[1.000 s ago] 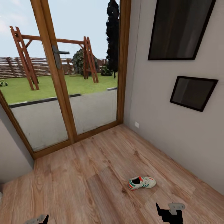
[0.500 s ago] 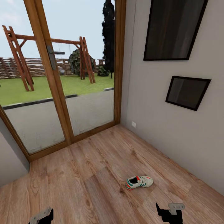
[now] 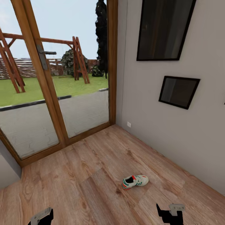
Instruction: Pick up the two gym shoes and the two sandals from the corridor floor and place them onto the hallstand (shoe rack) in the corridor, making sure they are on the rack and not on the floor. Arrange them so the two gym shoes are next to each other and the two sandals are next to each other.
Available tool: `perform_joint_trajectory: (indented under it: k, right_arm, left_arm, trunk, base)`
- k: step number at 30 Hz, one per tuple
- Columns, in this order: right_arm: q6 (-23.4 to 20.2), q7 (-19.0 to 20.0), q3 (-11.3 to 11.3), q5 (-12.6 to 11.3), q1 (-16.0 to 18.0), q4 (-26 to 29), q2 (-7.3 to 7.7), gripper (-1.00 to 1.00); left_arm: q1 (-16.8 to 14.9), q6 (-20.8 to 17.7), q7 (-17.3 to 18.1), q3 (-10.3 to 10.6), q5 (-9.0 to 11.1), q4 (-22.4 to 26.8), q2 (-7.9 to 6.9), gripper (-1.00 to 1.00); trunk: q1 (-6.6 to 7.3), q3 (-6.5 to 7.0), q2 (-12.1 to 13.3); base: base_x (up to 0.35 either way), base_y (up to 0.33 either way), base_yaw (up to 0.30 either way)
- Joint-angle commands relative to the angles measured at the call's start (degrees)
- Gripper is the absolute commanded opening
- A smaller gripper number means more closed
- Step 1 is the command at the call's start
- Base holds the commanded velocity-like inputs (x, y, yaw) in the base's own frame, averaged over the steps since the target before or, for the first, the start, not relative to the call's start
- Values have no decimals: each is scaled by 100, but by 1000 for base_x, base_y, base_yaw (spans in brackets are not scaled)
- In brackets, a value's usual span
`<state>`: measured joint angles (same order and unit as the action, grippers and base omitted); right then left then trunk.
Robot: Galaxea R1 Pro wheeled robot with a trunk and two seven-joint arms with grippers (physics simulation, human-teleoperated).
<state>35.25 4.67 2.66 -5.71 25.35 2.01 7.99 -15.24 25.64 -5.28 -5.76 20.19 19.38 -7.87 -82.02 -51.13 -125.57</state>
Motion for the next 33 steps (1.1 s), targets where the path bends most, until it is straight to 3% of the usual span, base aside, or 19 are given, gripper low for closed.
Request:
perform_joint_trajectory:
  k: [1,2,3,6,7,11,23,33]
  right_arm:
    - [17,43,24,-62,5,-7,1,100]
    - [17,43,24,-62,5,-7,1,100]
    - [17,43,24,-62,5,-7,1,100]
    - [17,43,24,-62,5,-7,1,100]
    - [17,43,24,-62,5,-7,1,100]
    - [17,43,24,-62,5,-7,1,100]
    - [17,43,24,-62,5,-10,1,100]
    - [17,43,24,-62,5,-16,1,100]
  left_arm:
    - [-2,16,-83,16,28,1,3,100]
    - [-2,17,-169,22,21,2,7,100]
    - [-4,23,-649,117,-135,13,60,100]
    - [-5,28,-1038,248,-385,23,144,100]
    - [-5,37,-1385,355,-710,32,218,100]
    - [-5,50,-1582,430,-952,51,258,100]
    - [-5,55,-1624,444,-999,65,236,100]
    - [-5,55,-1622,444,-1000,72,233,100]
  trunk:
    - [1,-5,-2]
    - [1,-5,-2]
    - [1,-5,-2]
    - [1,-5,-2]
    - [1,-5,-2]
    - [1,-5,-2]
    - [1,-5,-2]
    - [1,-5,-2]
  base:
    - [0,0,-246]
    - [0,0,-249]
    - [0,0,-257]
    - [0,0,-255]
    - [0,0,-123]
    - [0,0,-66]
    - [83,158,-29]
    - [116,290,-240]
